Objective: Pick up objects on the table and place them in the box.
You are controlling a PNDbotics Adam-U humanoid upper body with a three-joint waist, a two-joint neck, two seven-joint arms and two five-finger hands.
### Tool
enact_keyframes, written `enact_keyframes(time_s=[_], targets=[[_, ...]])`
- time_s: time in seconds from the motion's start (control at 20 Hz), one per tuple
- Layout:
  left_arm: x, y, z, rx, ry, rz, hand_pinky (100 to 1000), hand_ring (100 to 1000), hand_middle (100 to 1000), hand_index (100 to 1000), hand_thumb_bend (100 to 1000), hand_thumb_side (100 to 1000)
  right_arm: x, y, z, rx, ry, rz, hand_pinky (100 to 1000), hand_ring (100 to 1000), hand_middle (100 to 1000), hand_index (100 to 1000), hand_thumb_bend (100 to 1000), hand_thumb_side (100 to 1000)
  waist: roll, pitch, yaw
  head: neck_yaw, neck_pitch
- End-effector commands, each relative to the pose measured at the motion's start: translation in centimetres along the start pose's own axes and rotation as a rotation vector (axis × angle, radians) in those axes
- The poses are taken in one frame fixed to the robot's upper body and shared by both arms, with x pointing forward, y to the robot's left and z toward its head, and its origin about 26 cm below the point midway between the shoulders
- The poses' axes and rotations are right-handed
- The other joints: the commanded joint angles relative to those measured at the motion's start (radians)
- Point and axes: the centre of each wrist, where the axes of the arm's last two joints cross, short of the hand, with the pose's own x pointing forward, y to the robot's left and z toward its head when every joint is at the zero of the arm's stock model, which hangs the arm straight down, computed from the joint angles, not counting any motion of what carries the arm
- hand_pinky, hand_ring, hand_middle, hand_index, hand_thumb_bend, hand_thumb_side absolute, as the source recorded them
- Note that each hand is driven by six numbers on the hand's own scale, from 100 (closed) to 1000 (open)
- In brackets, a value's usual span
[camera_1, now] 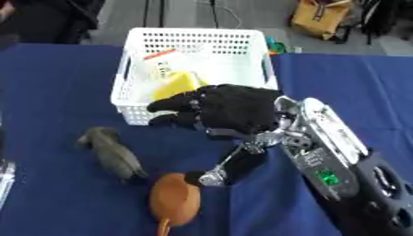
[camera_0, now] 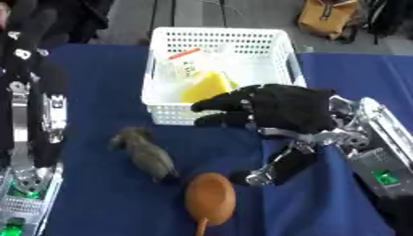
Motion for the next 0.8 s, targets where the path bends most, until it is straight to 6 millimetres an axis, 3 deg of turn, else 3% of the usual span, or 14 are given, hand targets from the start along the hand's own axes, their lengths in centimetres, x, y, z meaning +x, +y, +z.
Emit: enact_keyframes(time_s=[0.05,0.3,0.8], targets=[[0.3,0.3,-0.5,-0.001,-0.022,-0.004,826,938,1000,947,100,951,0.7,-1.5,0.1,0.329,-0.248,0.315,852,976,1000,1000,394,536,0.001,-0.025,-0.002,0.006,-0.01],[0.3,0.3,-0.5,-0.002,-0.019,-0.004,825,936,1000,947,100,951,1.8,-2.2,0.0,0.33,-0.249,0.387,864,987,1000,1000,378,519,-0.005,-0.026,-0.001,0.007,-0.012],[0.3,0.2,-0.5,-0.006,-0.021,0.002,824,933,1000,947,100,951,3.2,-1.0,-0.6,0.379,-0.282,0.41,871,987,1000,1000,384,492,-0.01,-0.019,0.004,0.0,-0.007]])
